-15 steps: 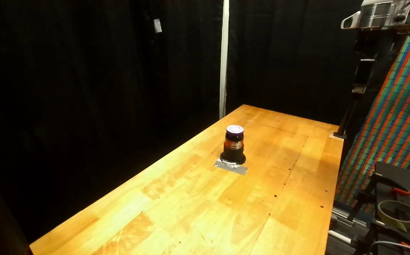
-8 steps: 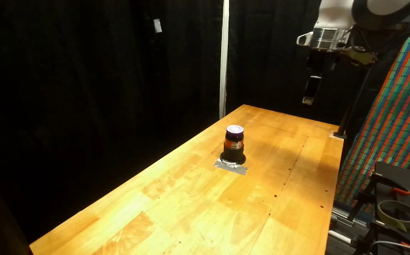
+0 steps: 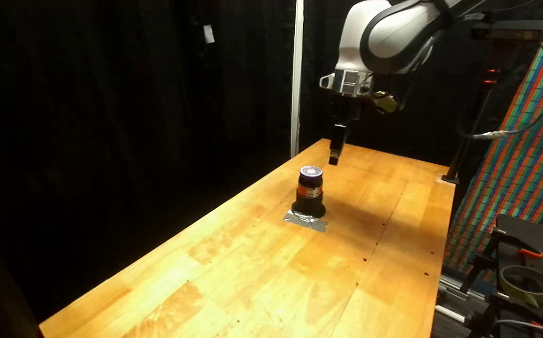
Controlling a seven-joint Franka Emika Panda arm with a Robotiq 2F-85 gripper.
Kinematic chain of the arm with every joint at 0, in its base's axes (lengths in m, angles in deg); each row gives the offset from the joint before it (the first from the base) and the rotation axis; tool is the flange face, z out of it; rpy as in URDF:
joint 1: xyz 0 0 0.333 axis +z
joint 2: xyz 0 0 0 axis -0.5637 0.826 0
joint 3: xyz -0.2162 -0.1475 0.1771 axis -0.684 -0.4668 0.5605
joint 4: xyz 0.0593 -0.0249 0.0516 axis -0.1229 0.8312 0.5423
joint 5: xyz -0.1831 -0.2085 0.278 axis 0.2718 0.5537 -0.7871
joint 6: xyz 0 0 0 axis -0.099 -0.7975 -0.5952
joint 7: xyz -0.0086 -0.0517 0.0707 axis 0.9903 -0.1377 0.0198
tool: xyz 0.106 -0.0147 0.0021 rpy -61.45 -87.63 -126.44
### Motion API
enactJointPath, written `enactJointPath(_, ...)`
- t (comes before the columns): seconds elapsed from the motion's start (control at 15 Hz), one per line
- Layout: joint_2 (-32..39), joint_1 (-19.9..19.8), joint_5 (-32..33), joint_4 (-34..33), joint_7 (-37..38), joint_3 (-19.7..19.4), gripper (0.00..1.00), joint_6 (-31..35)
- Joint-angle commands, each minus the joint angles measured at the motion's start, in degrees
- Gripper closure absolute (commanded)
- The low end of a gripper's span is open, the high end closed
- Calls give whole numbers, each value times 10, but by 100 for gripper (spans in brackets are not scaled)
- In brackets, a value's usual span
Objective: Put the rubber band around the bottle's neck
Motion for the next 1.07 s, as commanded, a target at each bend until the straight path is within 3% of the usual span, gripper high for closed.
enactJointPath(0.0, 91, -8, 21, -118, 9, 17, 0, -25)
enactJointPath(0.4, 163, 0, 56, -193, 34, 18, 0, -14)
enactJointPath(1.0, 224, 7, 81, -250, 54, 21, 0, -37)
